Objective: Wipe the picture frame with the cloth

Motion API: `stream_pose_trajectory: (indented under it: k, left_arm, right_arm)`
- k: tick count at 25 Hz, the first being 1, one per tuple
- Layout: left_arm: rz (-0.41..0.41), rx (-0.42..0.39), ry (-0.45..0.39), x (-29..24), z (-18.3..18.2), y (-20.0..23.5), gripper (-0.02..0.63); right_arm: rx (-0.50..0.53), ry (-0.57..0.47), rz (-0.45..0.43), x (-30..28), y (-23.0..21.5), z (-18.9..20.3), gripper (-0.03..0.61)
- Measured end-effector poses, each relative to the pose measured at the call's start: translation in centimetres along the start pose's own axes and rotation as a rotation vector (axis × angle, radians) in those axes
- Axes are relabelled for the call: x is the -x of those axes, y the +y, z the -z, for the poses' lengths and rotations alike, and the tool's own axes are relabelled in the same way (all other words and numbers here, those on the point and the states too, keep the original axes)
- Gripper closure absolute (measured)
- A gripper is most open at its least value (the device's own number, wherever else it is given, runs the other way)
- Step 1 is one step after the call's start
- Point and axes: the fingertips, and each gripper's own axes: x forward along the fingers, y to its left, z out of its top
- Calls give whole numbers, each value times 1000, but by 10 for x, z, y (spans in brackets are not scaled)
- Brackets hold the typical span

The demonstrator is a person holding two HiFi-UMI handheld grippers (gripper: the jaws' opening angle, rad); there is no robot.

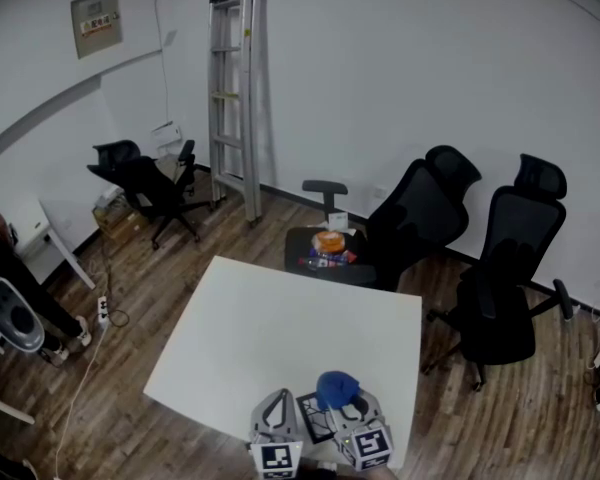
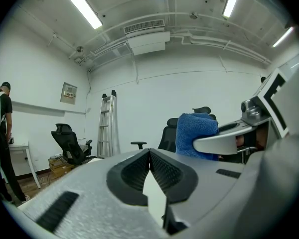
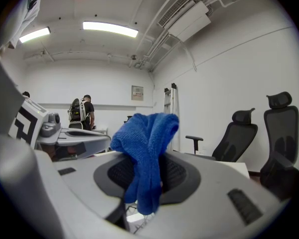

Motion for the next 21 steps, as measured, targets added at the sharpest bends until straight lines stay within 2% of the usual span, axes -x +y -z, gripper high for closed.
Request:
stream_pose_trajectory:
  k: [6, 21]
  left_arm:
    - [3, -1, -2, -2, 1, -2, 611]
    - [8, -5, 15, -5, 10, 0, 611]
  right_arm:
    - [19, -5, 1, 1, -3, 2, 462]
    - [-24, 24, -4, -1, 1, 0, 462]
